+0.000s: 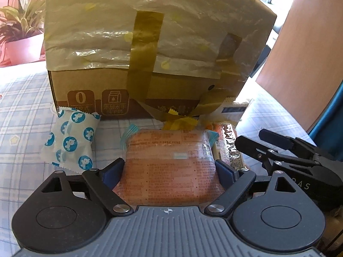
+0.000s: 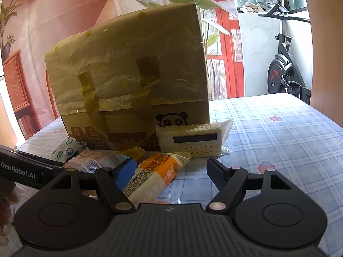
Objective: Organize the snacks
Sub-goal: 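Close the left tool on the orange wrapped pastry while the right tool grasps the orange-and-white bar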
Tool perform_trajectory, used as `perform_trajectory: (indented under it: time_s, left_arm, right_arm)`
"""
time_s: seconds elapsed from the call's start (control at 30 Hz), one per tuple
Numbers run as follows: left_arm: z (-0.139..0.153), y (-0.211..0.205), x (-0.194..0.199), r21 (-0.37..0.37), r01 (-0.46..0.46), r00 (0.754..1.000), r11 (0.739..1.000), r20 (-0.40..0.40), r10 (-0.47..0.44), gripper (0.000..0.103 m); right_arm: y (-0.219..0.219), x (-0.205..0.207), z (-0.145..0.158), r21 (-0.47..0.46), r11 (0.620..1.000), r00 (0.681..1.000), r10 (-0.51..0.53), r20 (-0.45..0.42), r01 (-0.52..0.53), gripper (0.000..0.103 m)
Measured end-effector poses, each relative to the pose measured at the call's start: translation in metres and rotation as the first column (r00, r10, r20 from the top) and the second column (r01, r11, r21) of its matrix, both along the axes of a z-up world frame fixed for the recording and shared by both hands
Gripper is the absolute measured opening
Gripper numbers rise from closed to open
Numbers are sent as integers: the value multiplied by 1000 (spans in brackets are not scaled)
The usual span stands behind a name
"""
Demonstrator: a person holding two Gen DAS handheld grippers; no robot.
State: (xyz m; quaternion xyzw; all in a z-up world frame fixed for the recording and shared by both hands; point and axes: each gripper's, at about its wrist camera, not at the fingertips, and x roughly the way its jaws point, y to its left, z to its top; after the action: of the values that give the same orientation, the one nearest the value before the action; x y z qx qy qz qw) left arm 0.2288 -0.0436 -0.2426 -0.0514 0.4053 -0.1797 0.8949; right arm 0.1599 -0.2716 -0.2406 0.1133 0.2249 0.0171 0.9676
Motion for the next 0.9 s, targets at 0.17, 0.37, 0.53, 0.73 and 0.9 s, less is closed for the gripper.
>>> perform_trajectory:
  time_s: [0.17,0.37,0.53,0.73,0.9]
  left_arm:
    - [2,3,-2,-7,-1,1000,1000,-4,1,83]
    - [7,6,-7,7,9,1000,1000,-5,-9,77]
    - [15,15,-15,15,-16,1000,1000,6,16,76]
    - [32,24,-24,39,-47,997,998,71,44,76]
    - [36,31,-28,43,-79,994,996,85,75,76]
  right_arm:
    - [0,1,0,2,1000,1000,3,-5,-3,76]
    - [-2,2,-1,9,1000,1000,5,-11,-5,76]
    - [-2,3,-1,15,1000,1000,3,-16,-3,76]
    - [0,4,-1,2,1000,1000,12,-21,-12,76]
    - [3,3,-1,-21,1000,999,15,-29,-16,75]
